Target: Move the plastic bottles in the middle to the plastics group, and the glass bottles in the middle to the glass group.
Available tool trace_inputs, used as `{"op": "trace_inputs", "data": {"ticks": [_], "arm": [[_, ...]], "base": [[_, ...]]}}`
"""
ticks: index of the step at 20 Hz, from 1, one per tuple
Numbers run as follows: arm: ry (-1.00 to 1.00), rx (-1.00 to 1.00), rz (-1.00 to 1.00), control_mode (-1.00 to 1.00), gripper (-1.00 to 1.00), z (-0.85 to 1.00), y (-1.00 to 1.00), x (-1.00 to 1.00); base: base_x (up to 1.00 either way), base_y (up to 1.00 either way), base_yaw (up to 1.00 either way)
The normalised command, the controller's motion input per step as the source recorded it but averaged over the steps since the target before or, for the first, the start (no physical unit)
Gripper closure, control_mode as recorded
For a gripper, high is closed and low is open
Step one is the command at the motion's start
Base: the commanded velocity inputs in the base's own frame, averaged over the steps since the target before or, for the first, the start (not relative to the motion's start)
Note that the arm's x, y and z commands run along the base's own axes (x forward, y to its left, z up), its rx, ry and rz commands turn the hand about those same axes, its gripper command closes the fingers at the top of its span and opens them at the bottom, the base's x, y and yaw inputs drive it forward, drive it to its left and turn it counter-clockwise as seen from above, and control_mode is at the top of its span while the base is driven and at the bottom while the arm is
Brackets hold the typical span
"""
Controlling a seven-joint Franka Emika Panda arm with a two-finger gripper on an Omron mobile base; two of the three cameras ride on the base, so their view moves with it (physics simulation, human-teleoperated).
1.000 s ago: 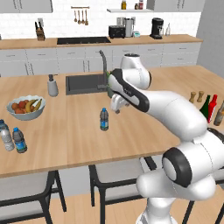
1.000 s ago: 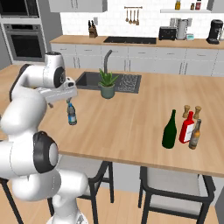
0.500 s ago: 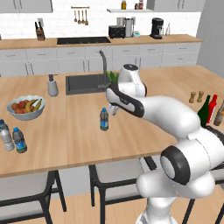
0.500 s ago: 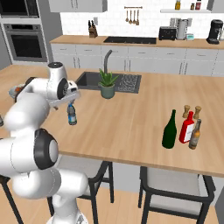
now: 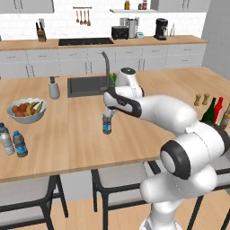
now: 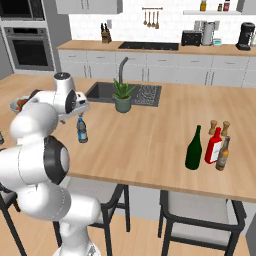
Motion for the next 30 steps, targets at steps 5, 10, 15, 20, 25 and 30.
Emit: {"op": "trace_inputs", "data": {"ticks": [5,10,15,20,25,30], "arm": [[0.03,0.00,0.00,-1.00,-1.00,-0.03,0.05,0.29],[0.04,0.00,0.00,-1.00,-1.00,-0.18,0.00,0.38],[0.01,0.00,0.00,-1.00,-1.00,-0.30,0.00,0.33],[0.01,0.00,0.00,-1.00,-1.00,-0.26,0.00,0.20],[0.00,0.00,0.00,-1.00,-1.00,-0.20,0.00,0.23],[0.00,0.00,0.00,-1.00,-1.00,-0.01,0.01,0.02]], "base": [[0.00,0.00,0.00],[0.00,0.00,0.00],[0.00,0.00,0.00],[0.00,0.00,0.00],[0.00,0.00,0.00],[0.00,0.00,0.00]]}}
